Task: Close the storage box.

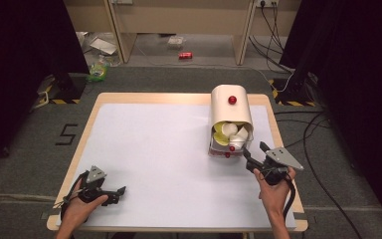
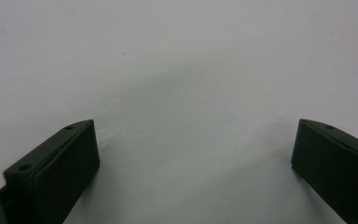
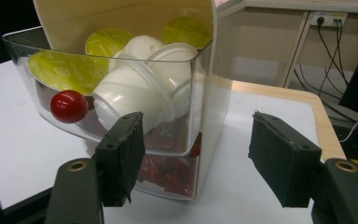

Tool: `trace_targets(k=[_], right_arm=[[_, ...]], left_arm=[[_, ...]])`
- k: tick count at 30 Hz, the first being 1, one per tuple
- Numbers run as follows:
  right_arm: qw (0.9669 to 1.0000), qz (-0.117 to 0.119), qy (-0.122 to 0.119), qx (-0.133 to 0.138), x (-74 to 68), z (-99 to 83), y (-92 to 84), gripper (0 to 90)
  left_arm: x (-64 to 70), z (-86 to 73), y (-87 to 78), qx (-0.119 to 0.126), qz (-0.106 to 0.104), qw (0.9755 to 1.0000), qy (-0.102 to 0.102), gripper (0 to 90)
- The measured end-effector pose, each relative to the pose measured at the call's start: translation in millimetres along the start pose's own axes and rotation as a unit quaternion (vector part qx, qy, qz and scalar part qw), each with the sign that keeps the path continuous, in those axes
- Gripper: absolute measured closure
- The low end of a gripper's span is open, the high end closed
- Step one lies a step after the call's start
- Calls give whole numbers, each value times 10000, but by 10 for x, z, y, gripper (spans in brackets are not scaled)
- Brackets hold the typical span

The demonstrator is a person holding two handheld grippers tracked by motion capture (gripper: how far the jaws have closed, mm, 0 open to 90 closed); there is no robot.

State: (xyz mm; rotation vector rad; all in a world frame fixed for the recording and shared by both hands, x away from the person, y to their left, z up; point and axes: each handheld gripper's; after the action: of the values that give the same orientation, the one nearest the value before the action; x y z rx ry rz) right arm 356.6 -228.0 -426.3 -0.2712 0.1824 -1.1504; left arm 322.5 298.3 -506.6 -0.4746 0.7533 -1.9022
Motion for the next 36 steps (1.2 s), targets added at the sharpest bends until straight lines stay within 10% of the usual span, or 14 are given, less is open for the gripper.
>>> trace_targets(k=[36], right_arm=[[10000,-58,65,-44,65,61,167,346]], left_arm=[[1,0,1,6,0,10000,-7,0]])
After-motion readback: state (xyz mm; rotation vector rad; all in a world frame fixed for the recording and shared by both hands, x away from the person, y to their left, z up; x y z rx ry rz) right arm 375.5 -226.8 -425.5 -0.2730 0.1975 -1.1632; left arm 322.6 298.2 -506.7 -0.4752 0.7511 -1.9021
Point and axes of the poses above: each handheld gripper's, and its own axes: y roughly forward along the jaws, z roughly out of its top, x roughly to its right, and after that the axes turned 3 degrees about z, right-handed
